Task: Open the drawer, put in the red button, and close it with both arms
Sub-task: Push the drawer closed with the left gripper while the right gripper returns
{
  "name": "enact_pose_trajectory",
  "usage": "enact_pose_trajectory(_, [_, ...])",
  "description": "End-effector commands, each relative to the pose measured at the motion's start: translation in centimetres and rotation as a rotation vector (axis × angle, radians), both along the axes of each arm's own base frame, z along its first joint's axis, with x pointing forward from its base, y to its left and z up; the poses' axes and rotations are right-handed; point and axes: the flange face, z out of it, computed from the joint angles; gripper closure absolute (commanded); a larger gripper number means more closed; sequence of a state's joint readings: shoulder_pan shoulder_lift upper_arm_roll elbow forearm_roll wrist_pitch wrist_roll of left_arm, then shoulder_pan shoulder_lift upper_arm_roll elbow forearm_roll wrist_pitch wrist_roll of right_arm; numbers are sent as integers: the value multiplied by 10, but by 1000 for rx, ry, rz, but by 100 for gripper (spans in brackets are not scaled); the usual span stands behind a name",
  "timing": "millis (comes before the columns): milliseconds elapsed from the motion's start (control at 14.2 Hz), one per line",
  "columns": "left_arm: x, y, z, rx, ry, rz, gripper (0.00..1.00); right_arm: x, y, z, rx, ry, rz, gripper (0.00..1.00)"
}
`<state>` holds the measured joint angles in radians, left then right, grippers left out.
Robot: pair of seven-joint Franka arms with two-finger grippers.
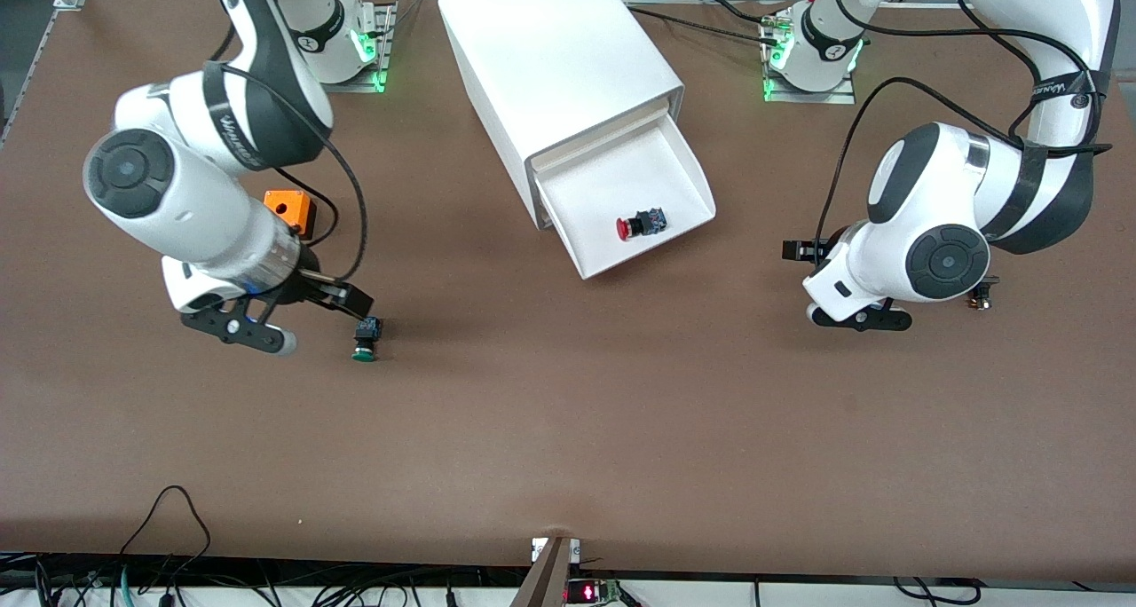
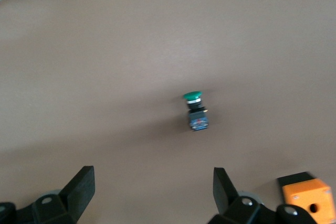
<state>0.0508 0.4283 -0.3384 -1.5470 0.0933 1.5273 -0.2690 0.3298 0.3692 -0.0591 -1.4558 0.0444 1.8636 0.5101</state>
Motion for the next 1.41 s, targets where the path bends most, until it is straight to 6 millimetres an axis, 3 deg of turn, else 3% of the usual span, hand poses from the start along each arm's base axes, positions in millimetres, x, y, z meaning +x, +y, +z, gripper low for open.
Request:
enact_pose_trajectory(0, [-4,-9,3,-31,17,62,0,-21,-38,13,-5,-1,92,0])
enact_pose_trajectory(282, [-4,-42,-5,-28,-22,128,0,-46,-61,36,-12,-8,107,0])
enact_pose_trajectory(423, [7,-51,-27,-55,-59,146,0,-61,-71,48,-25,-2,105,0])
enact_pose_trajectory(563, [4,-89,-43,-58,-90,157,0,-72,-91,60,-48,-13,127,0])
enact_pose_trajectory(775, [-13,-126,-68,-36,-122,217,0,-88,-111,72,-55,-15,151,0])
enact_pose_trajectory(915, [-19,-143,-73,-44,-175,238,0,-101,-135,78,-69,-22,162,0])
enact_pose_trajectory(1127, [-31,-154,-83,-26,-193,285,0,-112,-138,86,-79,-28,166,0])
enact_pose_trajectory(1338, [-47,-179,-88,2,-199,350,0,-124,-139,83,-85,-12,168,0])
